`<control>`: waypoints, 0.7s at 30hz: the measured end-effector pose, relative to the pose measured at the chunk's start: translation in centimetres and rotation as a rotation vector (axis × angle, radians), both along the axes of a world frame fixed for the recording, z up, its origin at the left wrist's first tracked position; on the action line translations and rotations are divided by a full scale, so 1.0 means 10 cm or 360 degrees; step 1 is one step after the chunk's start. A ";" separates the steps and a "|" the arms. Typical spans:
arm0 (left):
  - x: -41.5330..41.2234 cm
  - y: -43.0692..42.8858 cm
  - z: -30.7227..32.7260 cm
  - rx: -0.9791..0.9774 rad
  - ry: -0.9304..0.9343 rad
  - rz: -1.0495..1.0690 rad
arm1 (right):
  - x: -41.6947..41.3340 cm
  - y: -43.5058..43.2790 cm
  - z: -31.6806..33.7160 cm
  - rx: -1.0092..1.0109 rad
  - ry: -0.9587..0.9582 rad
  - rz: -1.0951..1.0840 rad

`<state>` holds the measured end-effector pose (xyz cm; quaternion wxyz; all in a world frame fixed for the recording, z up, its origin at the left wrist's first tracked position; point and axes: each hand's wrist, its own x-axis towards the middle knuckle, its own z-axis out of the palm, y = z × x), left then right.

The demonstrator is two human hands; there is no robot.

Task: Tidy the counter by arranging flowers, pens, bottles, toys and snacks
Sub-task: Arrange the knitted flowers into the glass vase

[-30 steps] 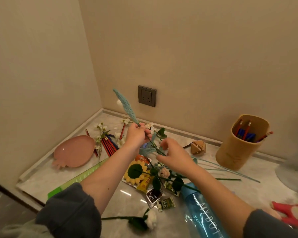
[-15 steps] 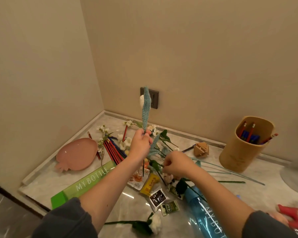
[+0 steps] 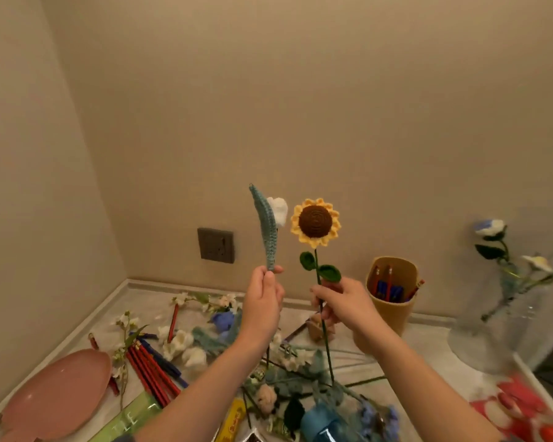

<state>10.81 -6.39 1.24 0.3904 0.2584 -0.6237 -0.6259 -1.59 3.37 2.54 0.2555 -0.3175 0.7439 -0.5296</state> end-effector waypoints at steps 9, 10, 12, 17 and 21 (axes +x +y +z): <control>-1.05 0.72 0.33 0.0124 0.0103 -0.0451 | -0.70 1.04 0.52 -0.0212 0.0178 -0.0494; -1.17 0.83 0.37 0.0129 0.0119 -0.0492 | -0.77 1.17 0.57 -0.0229 0.0237 -0.0556; -1.38 1.03 0.46 0.0121 0.0163 -0.0606 | -0.91 1.43 0.67 -0.0264 0.0338 -0.0650; -1.89 1.48 0.66 -0.0116 0.0234 -0.0752 | -1.29 2.01 0.88 -0.0356 0.0464 -0.0818; -2.27 1.67 0.84 -0.0330 0.0303 -0.0742 | -1.59 2.31 1.02 -0.0330 0.0720 -0.0922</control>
